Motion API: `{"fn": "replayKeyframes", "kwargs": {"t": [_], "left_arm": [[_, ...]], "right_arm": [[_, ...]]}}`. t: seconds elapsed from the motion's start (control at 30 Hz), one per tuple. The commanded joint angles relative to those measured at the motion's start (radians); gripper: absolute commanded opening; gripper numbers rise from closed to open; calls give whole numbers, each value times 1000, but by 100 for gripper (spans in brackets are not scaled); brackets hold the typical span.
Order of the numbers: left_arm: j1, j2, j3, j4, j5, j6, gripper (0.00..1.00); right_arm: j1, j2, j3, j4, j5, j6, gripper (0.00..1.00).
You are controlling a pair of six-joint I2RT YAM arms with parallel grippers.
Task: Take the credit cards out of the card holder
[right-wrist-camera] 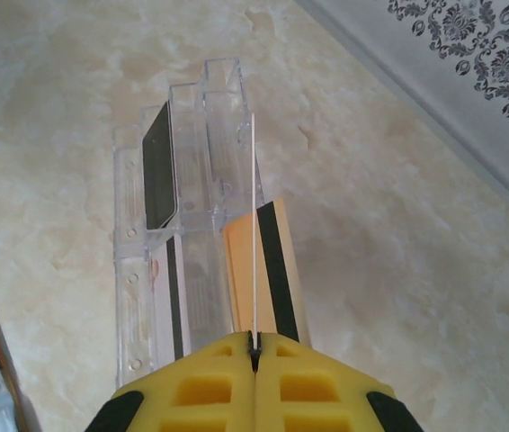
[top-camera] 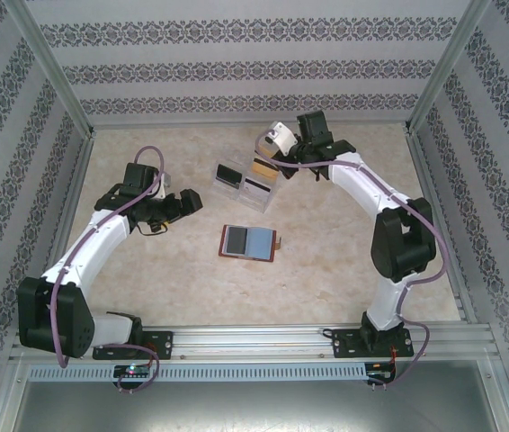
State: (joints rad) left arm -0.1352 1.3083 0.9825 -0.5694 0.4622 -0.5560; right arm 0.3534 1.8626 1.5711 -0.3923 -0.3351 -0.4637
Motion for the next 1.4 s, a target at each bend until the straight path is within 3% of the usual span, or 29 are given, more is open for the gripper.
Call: {"fn": "replayKeyframes", "kwargs": {"t": [0.0,0.57,0.67,0.93,1.07,1.23,1.37], "left_arm": [[13,14,23,-20,18,22,99],[13,38,21,-24,20,30,99],[13,39,21,-23,19,30,99],[13,38,21,-21,22,30,99],[13,35,19,-22,22,30,100],[13,20,17,-25,0,28,99],[16,2,13,-30,-31,28,99]], "right_arm": [[-6,42,51,-55,-48,-51,0],[-25,153,145,-137,-55,-112,1],[-27,163,161,-157,-50,-122,6],[-22,138,163,-171,-51,-91,31],[-16,87,143,-148,-27,-43,33],[24,-21,71,-92,69,78,42],[105,-134,-66,18,246,161,48]]}}
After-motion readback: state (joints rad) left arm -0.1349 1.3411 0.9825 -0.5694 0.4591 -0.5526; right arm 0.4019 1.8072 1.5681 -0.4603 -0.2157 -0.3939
